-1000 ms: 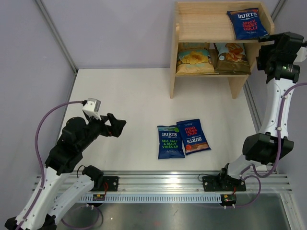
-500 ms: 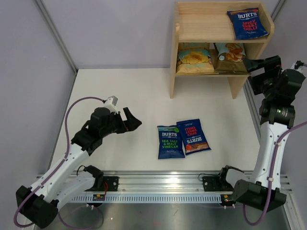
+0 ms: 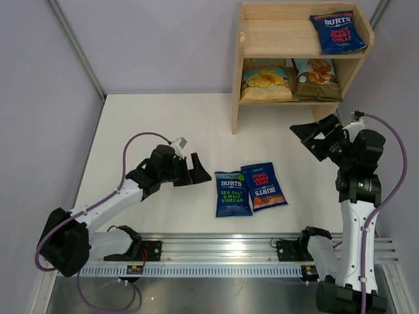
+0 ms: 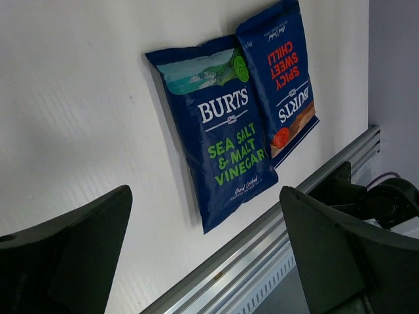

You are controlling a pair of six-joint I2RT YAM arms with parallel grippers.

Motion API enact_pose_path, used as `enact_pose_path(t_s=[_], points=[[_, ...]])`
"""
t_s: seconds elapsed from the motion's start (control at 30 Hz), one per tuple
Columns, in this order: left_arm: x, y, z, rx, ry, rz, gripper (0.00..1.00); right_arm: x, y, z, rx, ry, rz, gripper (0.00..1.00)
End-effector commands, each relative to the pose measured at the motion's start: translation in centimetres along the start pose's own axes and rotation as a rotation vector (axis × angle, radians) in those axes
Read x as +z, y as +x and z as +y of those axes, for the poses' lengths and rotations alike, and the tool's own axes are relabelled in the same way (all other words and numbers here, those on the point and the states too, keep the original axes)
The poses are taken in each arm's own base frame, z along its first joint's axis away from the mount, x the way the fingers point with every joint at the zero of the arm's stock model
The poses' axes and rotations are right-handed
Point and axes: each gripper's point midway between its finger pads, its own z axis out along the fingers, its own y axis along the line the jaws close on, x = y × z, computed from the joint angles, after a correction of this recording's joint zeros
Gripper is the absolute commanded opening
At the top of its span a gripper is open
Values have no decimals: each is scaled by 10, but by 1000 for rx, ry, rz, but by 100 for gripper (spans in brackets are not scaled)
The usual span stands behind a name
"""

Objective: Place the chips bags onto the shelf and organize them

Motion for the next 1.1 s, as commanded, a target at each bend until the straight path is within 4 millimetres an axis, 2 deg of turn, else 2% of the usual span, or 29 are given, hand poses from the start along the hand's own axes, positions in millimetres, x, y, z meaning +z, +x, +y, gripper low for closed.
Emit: enact_pose_path(t_s=[0.0, 0.1, 0.13, 0.4, 0.57, 0.7, 0.77, 0.9, 0.97, 1.0, 1.07], points=[[12, 10, -19, 34, 113, 53, 99, -11, 33, 19, -59, -147, 121, 99], [27, 18, -16, 27, 105, 100, 99, -16, 46, 21, -23, -196, 142, 99], [31, 20, -14, 18, 102, 112, 99, -15, 53, 16, -4, -197, 156, 99], [73, 47, -11, -50, 114, 232, 93, -20, 68, 16, 20, -226, 186, 98], [90, 51, -8, -72, 86, 242, 89, -22, 76, 15, 15, -233, 209, 96], [103, 54, 5, -70, 8, 237, 85, -25, 75, 16, -19, -218, 202, 95], [109, 58, 13, -80, -27, 257, 77, -27, 75, 20, -22, -231, 207, 94], [119, 57, 25, -70, -83, 233, 69, -29, 76, 23, -20, -241, 208, 93], [124, 58, 27, -74, -84, 237, 58, -28, 76, 20, -17, -234, 206, 92], [127, 60, 28, -86, -86, 245, 43, -28, 77, 20, -14, -234, 206, 92], [128, 61, 29, -96, -89, 240, 35, -28, 78, 19, -12, -234, 210, 92]])
